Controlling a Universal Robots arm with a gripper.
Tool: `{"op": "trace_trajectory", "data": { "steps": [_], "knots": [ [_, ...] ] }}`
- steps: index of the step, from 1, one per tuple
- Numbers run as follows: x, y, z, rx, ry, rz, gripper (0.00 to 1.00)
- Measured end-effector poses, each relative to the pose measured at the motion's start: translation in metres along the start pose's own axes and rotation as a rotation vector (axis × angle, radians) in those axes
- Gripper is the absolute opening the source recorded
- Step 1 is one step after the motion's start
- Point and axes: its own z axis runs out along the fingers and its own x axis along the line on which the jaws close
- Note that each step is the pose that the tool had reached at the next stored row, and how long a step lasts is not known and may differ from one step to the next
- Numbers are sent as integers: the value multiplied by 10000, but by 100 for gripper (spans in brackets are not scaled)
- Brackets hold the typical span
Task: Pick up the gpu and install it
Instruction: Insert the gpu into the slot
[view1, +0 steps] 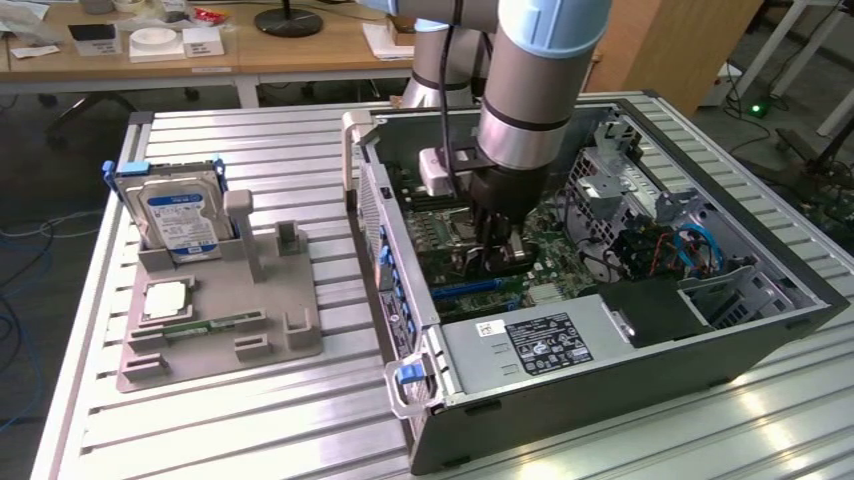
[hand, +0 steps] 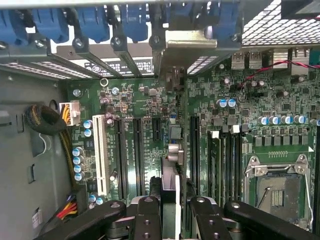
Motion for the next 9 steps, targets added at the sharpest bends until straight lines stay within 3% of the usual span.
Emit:
{"op": "trace_trajectory", "data": {
  "steps": [9],
  "knots": [
    [3,33,13,1,-2,-1,27]
  ]
}}
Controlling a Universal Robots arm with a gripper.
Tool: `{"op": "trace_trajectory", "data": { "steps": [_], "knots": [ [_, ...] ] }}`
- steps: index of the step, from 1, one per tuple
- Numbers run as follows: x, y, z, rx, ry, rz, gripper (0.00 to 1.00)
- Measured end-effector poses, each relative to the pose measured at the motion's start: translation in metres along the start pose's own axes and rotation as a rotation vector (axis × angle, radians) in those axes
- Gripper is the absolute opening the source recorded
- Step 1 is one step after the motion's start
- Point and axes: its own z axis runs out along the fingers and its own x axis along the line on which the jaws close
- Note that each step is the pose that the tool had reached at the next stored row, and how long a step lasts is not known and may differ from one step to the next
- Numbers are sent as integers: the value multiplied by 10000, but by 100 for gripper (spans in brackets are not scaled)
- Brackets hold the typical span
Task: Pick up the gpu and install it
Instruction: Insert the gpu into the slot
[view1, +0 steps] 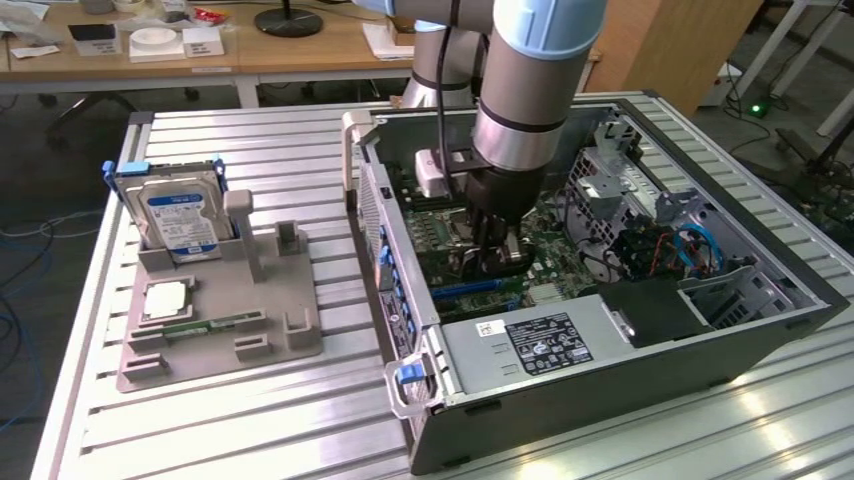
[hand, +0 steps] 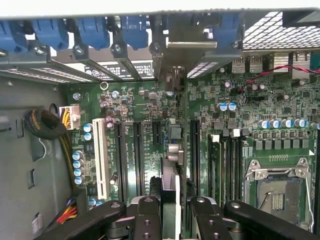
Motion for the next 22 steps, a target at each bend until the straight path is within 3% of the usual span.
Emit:
{"op": "trace_trajectory", "data": {
  "steps": [22],
  "knots": [
    [-9,20,106,-1,2,2,27]
  ]
}}
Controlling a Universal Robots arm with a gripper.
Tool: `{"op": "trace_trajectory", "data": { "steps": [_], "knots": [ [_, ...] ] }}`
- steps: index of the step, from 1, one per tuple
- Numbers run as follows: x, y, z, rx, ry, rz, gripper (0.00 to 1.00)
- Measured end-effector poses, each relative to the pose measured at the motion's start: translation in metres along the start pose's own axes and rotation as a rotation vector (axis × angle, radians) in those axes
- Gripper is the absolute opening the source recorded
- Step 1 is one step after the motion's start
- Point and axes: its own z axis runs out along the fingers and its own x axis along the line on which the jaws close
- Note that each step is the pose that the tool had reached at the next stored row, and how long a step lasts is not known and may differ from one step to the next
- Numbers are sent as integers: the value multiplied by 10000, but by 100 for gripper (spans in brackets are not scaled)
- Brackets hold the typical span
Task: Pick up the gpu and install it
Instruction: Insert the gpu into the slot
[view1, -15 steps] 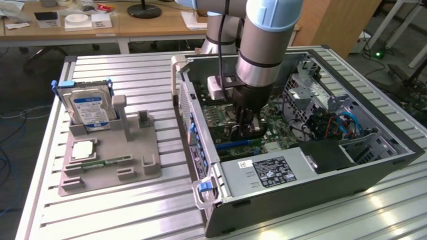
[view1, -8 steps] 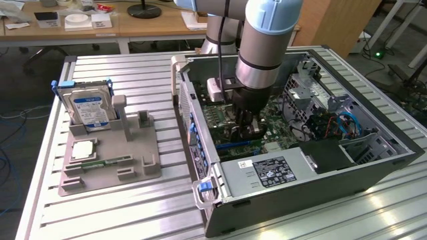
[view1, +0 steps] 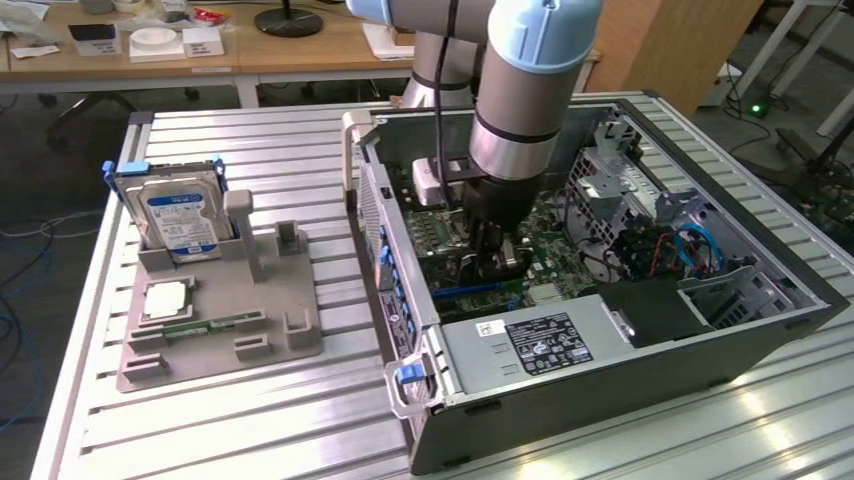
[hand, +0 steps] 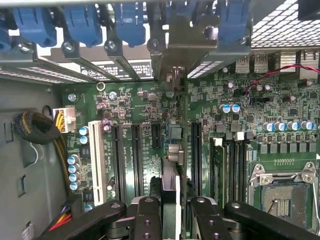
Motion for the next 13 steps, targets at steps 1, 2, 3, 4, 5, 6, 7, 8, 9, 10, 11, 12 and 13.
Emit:
{"op": "trace_trajectory", "data": {
  "steps": [1,2,3,4,5,6,7,8,9,10,11,12,13],
  "knots": [
    [-3,1,4,1,-1,-1,27],
    [-7,1,8,1,-2,-2,27],
    [-11,2,12,1,-3,-1,27],
    [-15,3,15,0,-1,0,27],
    [-19,3,19,1,-2,-1,27],
    [-22,3,22,1,-1,-2,27],
    [-24,3,27,0,0,-2,27],
    [-26,5,30,0,0,-1,27],
    [-26,8,33,0,1,0,27],
    [-26,12,35,0,1,1,27],
    [-26,14,39,-1,0,0,27],
    [-26,14,42,-2,-1,-2,27],
    [-27,15,47,-3,-2,-2,27]
  ]
}}
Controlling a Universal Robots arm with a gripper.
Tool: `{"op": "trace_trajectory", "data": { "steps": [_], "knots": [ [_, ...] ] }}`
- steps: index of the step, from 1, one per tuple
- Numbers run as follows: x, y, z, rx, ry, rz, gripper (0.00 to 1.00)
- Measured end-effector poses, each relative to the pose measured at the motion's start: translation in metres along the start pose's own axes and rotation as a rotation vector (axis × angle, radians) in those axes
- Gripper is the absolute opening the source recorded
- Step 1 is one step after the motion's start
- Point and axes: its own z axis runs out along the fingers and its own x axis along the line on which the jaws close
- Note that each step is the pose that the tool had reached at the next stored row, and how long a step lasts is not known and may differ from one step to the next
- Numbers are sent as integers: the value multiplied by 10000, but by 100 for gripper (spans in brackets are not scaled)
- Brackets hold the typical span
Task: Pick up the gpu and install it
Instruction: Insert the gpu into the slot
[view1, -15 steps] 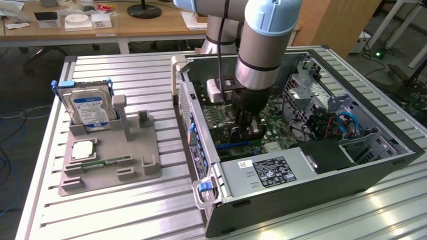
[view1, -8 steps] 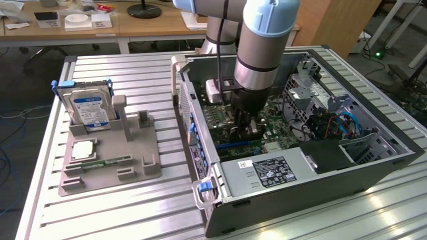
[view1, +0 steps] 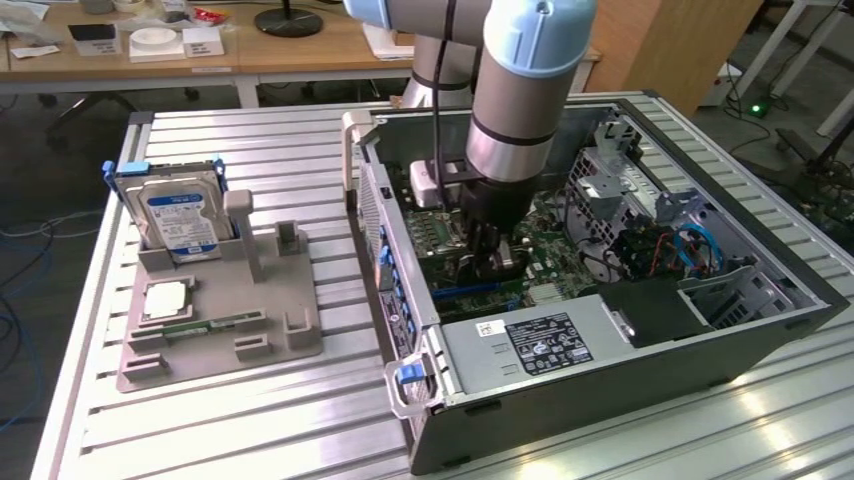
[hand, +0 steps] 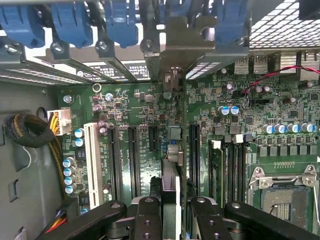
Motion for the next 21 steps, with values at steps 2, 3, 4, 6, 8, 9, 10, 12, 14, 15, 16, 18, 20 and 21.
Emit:
{"op": "trace_trajectory", "data": {
  "steps": [2,3,4,6,8,9,10,12,14,15,16,18,20,21],
  "knots": [
    [-1,1,7,-3,2,1,27],
    [-1,2,10,-4,3,2,27],
    [0,2,12,-4,3,2,27],
    [-1,2,14,-4,1,1,27],
    [-1,2,14,-3,1,1,27],
    [-2,2,15,-3,0,1,27],
    [-3,1,15,-2,-1,1,27],
    [-4,2,14,-3,1,-4,27],
    [-4,2,14,-3,0,-11,27],
    [-5,2,14,-3,0,-14,27],
    [-7,2,14,-3,0,-17,27],
    [-11,2,14,-4,0,-29,27],
    [-14,2,14,-4,-1,-47,27],
    [-15,2,14,-4,0,-56,27]
  ]
}}
